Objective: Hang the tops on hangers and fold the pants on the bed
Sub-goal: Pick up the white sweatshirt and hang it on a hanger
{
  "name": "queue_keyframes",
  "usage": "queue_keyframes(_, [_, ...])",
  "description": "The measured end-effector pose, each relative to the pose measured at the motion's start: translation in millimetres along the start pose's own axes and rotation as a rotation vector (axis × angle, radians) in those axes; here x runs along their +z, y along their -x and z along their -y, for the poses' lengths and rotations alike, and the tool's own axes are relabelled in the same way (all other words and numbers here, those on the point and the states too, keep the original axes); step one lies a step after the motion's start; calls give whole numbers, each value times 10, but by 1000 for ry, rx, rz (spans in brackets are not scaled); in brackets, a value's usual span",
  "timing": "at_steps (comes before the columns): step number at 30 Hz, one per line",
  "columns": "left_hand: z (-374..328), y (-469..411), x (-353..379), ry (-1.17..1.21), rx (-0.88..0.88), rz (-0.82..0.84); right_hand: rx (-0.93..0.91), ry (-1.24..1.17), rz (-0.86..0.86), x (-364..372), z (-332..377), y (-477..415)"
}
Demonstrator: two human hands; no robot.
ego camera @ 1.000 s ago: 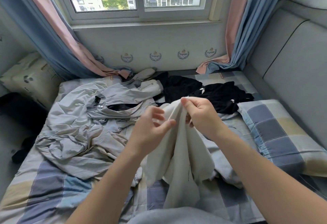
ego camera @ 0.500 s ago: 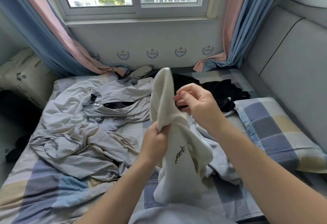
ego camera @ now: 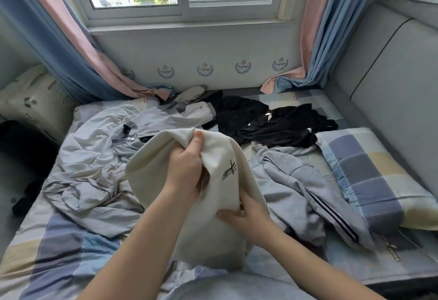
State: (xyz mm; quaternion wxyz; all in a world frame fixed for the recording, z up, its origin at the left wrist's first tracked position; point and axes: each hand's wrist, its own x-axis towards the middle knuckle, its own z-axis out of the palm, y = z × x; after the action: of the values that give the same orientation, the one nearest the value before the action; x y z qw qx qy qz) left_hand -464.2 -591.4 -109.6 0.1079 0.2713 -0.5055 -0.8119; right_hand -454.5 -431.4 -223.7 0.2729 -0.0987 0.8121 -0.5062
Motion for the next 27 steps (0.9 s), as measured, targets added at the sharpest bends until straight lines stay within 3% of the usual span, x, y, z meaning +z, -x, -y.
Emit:
queue_keyframes(4, [5,-79,35,-39,-7,32,-27,189,-93,-140,79,-157])
queue_keyframes(6, [-28,-173,11,-61,2,68,-66,169,-117,-228,171,-191])
queue_keyframes(8, [-61,-249,-40,-119,16,134,-109,35,-156,-326,314,-209])
queue_keyframes(10, [-60,-293,-123,-253,49,175,-40,-185,-200,-456,474,-247])
queue_keyframes(13, [49,-270,-238,-430,160,136,185,-526,-183,-589,690,-313])
queue_keyframes(17, [381,-157,-341,-520,206,81,237,-776,-252,-697,894,-369])
queue_keyframes(23, [748,-40,-362,-510,44,174,185,-1020,-253,-783,1078,-354])
queue_keyframes(27, [905,-66,-356,-633,-15,249,150,-1159,-265,-785,1108,-306])
